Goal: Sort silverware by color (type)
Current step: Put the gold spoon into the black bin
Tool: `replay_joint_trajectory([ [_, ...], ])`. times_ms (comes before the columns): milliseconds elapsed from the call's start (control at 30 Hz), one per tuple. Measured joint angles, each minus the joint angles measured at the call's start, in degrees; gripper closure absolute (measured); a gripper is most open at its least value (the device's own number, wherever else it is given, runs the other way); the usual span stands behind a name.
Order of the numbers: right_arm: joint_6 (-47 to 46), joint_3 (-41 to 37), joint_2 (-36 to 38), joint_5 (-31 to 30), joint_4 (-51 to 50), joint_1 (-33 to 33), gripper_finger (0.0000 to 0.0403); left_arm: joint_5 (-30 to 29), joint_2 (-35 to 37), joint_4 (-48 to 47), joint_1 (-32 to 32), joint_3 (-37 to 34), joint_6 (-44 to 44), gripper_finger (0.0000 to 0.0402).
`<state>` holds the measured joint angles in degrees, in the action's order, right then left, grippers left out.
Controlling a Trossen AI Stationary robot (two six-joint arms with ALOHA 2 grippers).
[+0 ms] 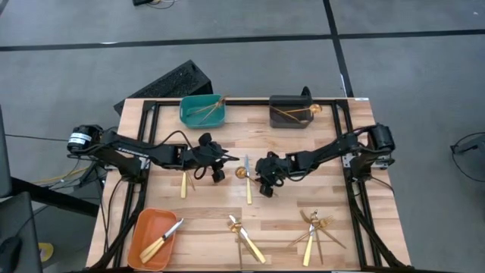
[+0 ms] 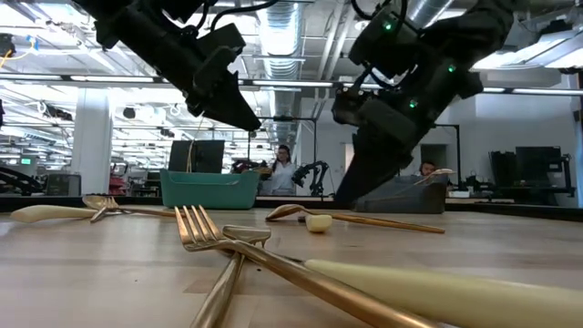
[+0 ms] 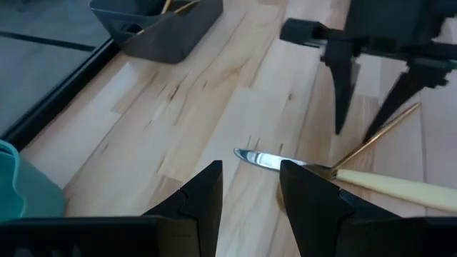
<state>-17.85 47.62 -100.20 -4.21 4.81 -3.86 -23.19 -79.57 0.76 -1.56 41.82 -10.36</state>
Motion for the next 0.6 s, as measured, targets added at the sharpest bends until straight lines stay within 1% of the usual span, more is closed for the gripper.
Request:
replay_joint_trajectory([
  [233,1.29,0.02,-3.37,0.05,2.41,0.02,0.0262,-0.94,0.0,0.3,0.55,0.0,-0.03,0.0273],
  [333,1.12,0.15,-4.56,-0.5,3.16,0.31,0.0271,-1.37,0.0,0.09,0.68,0.0,-0.74,0.0273],
  [433,-1.51,0.17,-5.36,-4.52,3.2,0.45,0.0299,-1.33,0.0,-0.29,0.65,0.0,-1.43,0.0273],
  [567,-4.41,0.2,-5.77,-9.79,3.01,-0.07,0.0361,-1.27,0.0,-1.39,0.26,0.0,-1.46,0.0273],
  [600,-4.94,0.17,-5.6,-10.66,3.19,-0.09,0.0365,-0.89,0.0,-1.97,0.26,0.0,-1.45,0.0273],
])
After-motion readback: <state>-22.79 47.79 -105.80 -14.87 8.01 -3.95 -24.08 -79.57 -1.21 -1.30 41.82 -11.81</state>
